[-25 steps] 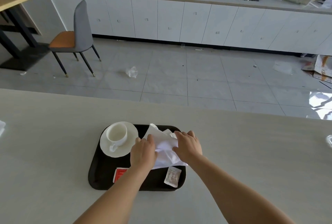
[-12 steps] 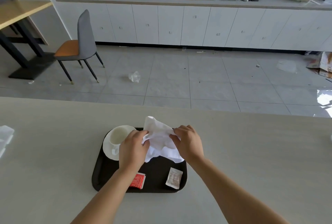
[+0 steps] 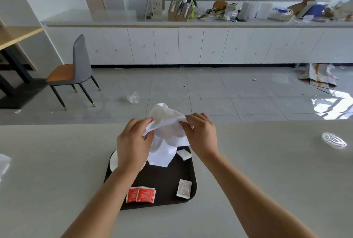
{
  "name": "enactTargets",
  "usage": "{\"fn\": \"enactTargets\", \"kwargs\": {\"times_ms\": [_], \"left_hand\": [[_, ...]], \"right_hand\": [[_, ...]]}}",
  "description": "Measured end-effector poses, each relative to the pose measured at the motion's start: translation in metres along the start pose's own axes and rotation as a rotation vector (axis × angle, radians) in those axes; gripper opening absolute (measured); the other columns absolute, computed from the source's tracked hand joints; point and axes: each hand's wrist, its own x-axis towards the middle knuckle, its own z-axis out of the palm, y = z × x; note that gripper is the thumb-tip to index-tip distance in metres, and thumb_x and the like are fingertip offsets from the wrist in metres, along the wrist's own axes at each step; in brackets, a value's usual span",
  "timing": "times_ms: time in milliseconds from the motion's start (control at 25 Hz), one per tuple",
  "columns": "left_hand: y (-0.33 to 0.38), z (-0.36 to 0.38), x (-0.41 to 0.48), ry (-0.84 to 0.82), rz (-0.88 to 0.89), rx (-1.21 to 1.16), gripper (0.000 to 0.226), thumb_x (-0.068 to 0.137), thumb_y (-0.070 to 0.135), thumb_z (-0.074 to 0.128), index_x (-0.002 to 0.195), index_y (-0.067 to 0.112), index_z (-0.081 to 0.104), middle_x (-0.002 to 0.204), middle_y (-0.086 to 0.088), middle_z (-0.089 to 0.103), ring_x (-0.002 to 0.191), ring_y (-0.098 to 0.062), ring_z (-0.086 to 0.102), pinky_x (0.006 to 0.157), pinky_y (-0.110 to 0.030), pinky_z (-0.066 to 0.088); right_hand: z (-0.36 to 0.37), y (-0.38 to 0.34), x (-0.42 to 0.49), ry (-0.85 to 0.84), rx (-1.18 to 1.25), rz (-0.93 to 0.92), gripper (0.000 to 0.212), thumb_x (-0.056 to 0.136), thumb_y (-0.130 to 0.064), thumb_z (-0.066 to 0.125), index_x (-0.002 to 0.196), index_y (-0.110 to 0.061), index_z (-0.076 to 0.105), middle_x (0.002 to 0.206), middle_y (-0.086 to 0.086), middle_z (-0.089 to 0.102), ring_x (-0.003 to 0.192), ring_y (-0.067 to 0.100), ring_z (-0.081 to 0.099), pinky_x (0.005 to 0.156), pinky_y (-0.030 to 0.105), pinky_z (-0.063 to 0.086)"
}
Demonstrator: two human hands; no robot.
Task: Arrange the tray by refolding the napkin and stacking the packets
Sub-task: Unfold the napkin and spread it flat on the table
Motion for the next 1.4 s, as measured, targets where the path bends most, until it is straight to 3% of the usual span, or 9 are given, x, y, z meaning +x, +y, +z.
{"fn": "enactTargets", "kwargs": {"times_ms": [320, 560, 720, 880, 1040, 1120, 1200, 1320, 1400], "left_hand": [[0.089, 0.0, 0.025, 0.049, 0.213, -0.17, 0.03, 0.071, -0.007, 0.071, 0.096, 0.008, 0.075, 0.082, -0.008, 0.069, 0.069, -0.025, 0.064, 0.053, -0.034, 0.05], [0.176, 0.05, 0.005, -0.008, 0.3, -0.276, 0.029, 0.073, 0.001, 0.072, 0.1, 0.012, 0.074, 0.085, -0.001, 0.067, 0.072, -0.012, 0.059, 0.059, -0.019, 0.043], [0.222, 0.115, -0.053, -0.209, 0.147, -0.291, 0.034, 0.072, 0.008, 0.077, 0.103, 0.02, 0.071, 0.092, 0.005, 0.065, 0.078, -0.009, 0.06, 0.062, -0.027, 0.051], [0.238, 0.16, -0.136, -0.567, -0.013, -0.263, 0.037, 0.071, 0.045, 0.079, 0.105, 0.035, 0.068, 0.092, 0.017, 0.057, 0.066, -0.003, 0.055, 0.063, -0.025, 0.05], [0.242, 0.176, -0.204, -1.002, -0.146, -0.221, 0.049, 0.069, 0.085, 0.048, 0.11, 0.059, 0.053, 0.094, 0.032, 0.061, 0.08, 0.008, 0.057, 0.07, -0.014, 0.044], [0.242, 0.18, -0.221, -0.998, -0.347, -0.309, 0.033, 0.071, 0.078, 0.048, 0.092, 0.057, 0.063, 0.086, 0.025, 0.068, 0.078, 0.006, 0.061, 0.072, -0.024, 0.049], [0.233, 0.192, -0.234, -0.764, -0.509, -0.226, 0.026, 0.076, 0.061, 0.057, 0.076, 0.038, 0.068, 0.081, 0.008, 0.067, 0.08, -0.005, 0.064, 0.068, -0.032, 0.047], [0.218, 0.211, -0.237, -0.825, -0.543, 0.201, 0.04, 0.084, 0.047, 0.063, 0.117, 0.024, 0.06, 0.113, -0.006, 0.056, 0.109, -0.028, 0.055, 0.085, -0.036, 0.045], [0.215, 0.225, -0.238, -0.942, -0.539, 0.263, 0.049, 0.084, 0.05, 0.06, 0.124, 0.022, 0.055, 0.117, -0.007, 0.056, 0.11, -0.028, 0.057, 0.086, -0.034, 0.045]], "right_hand": [[-0.09, 0.002, -0.001, 0.251, -0.043, 0.056, 0.035, 0.084, -0.007, 0.074, 0.059, -0.013, 0.05, 0.06, -0.012, 0.042, 0.066, 0.022, 0.044, 0.052, 0.029, 0.032], [-0.174, 0.064, -0.02, 0.282, -0.128, 0.14, 0.028, 0.086, -0.015, 0.072, 0.064, -0.008, 0.056, 0.061, -0.005, 0.055, 0.071, 0.021, 0.048, 0.053, 0.033, 0.04], [-0.224, 0.145, -0.05, 0.091, -0.202, 0.232, 0.026, 0.084, -0.019, 0.072, 0.067, -0.015, 0.053, 0.057, -0.011, 0.046, 0.074, 0.025, 0.049, 0.054, 0.033, 0.036], [-0.253, 0.238, -0.104, -0.373, -0.462, 0.341, 0.017, 0.086, -0.029, 0.066, 0.076, -0.018, 0.057, 0.077, -0.002, 0.064, 0.088, 0.028, 0.054, 0.06, 0.033, 0.034], [-0.278, 0.304, -0.153, -0.749, -0.579, 0.503, 0.009, 0.089, -0.022, 0.055, 0.091, -0.024, 0.063, 0.097, -0.003, 0.067, 0.102, 0.024, 0.053, 0.071, 0.031, 0.047], [-0.285, 0.321, -0.171, -0.857, -0.655, 0.578, 0.023, 0.084, -0.011, 0.044, 0.085, -0.028, 0.06, 0.102, -0.005, 0.067, 0.107, 0.023, 0.053, 0.07, 0.028, 0.046], [-0.291, 0.331, -0.184, -0.911, -0.658, 0.635, 0.037, 0.076, -0.009, 0.038, 0.094, -0.032, 0.061, 0.109, -0.006, 0.065, 0.11, 0.023, 0.054, 0.073, 0.027, 0.045], [-0.294, 0.335, -0.181, -0.933, -0.397, 0.801, 0.057, 0.064, -0.017, 0.047, 0.114, -0.038, 0.063, 0.112, -0.008, 0.067, 0.106, 0.02, 0.06, 0.082, 0.027, 0.05], [-0.288, 0.336, -0.173, -0.825, -0.16, 0.932, 0.038, 0.064, -0.024, 0.058, 0.1, -0.031, 0.071, 0.1, -0.003, 0.071, 0.097, 0.022, 0.063, 0.081, 0.03, 0.049]]}}
